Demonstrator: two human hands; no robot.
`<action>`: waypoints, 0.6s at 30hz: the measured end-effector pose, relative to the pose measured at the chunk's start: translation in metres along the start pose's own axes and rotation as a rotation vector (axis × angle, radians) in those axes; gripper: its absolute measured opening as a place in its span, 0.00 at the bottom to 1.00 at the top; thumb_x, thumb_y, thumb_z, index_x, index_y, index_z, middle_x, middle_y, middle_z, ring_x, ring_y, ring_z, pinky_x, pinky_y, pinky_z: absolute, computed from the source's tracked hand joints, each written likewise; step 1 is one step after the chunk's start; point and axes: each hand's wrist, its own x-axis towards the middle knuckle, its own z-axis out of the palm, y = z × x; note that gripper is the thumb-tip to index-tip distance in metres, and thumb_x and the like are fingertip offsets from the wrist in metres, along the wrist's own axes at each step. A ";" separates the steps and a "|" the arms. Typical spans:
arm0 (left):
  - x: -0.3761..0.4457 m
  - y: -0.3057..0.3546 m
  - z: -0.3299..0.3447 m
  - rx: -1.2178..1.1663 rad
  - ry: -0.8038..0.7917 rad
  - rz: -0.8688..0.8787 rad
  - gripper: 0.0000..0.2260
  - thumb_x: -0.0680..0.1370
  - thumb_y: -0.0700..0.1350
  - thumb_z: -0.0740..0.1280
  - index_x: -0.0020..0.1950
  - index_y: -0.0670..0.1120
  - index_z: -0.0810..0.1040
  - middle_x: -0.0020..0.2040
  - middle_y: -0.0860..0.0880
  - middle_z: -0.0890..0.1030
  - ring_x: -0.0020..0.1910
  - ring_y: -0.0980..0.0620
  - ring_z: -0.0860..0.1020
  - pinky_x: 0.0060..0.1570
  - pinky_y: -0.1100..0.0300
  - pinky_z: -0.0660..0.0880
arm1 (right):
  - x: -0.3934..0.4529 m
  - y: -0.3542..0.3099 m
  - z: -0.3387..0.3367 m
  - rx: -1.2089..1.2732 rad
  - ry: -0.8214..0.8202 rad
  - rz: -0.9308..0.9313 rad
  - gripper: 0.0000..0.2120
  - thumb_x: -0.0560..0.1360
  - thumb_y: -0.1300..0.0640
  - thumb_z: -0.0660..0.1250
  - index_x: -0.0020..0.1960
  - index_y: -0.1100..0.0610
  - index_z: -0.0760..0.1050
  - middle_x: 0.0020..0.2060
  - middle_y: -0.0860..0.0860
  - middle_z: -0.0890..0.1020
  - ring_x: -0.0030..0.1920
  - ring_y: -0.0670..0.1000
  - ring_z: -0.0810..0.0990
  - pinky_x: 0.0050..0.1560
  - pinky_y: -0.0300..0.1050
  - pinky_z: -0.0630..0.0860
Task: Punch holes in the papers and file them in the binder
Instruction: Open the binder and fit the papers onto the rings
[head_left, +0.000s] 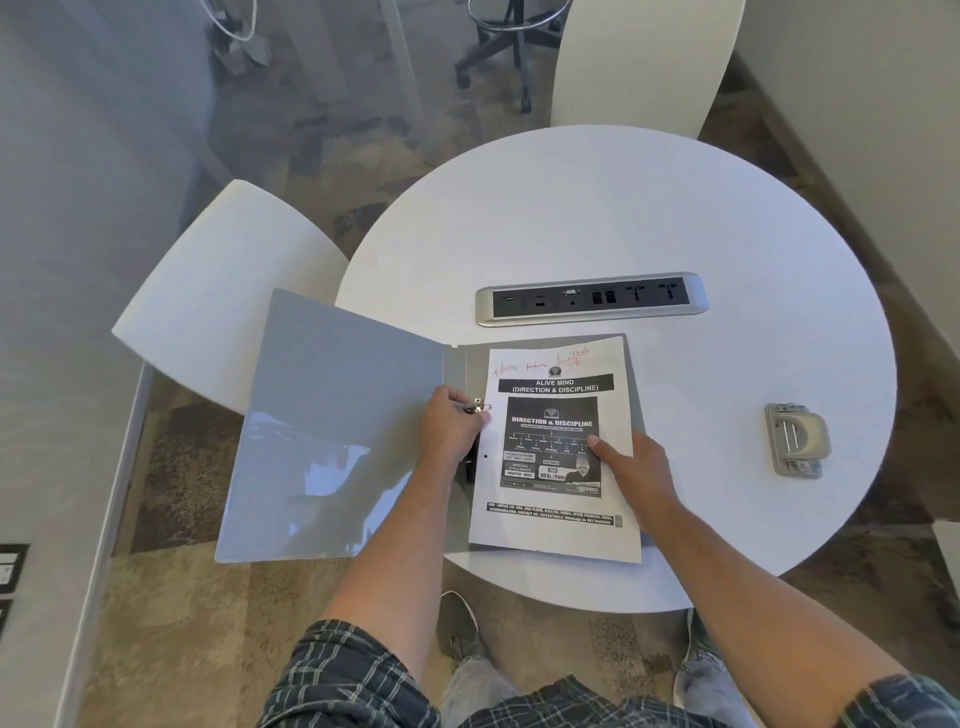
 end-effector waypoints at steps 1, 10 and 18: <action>-0.008 -0.001 0.000 0.052 0.012 0.030 0.17 0.73 0.41 0.77 0.55 0.46 0.73 0.41 0.51 0.80 0.40 0.49 0.80 0.43 0.55 0.76 | 0.001 0.001 0.001 -0.020 0.005 -0.009 0.13 0.76 0.49 0.76 0.59 0.52 0.83 0.48 0.47 0.89 0.45 0.50 0.89 0.52 0.53 0.84; -0.046 -0.018 -0.003 0.183 -0.081 0.058 0.15 0.73 0.42 0.78 0.54 0.50 0.75 0.41 0.51 0.80 0.40 0.52 0.79 0.40 0.58 0.75 | 0.001 -0.002 -0.003 -0.034 0.015 -0.029 0.14 0.76 0.52 0.76 0.60 0.54 0.81 0.50 0.49 0.88 0.47 0.51 0.88 0.50 0.50 0.83; -0.050 -0.020 -0.006 0.158 -0.077 0.001 0.11 0.71 0.40 0.79 0.48 0.48 0.79 0.41 0.48 0.82 0.39 0.50 0.80 0.40 0.57 0.77 | -0.002 -0.002 -0.006 0.084 -0.004 0.015 0.11 0.75 0.58 0.77 0.55 0.55 0.80 0.50 0.53 0.88 0.47 0.55 0.88 0.50 0.54 0.84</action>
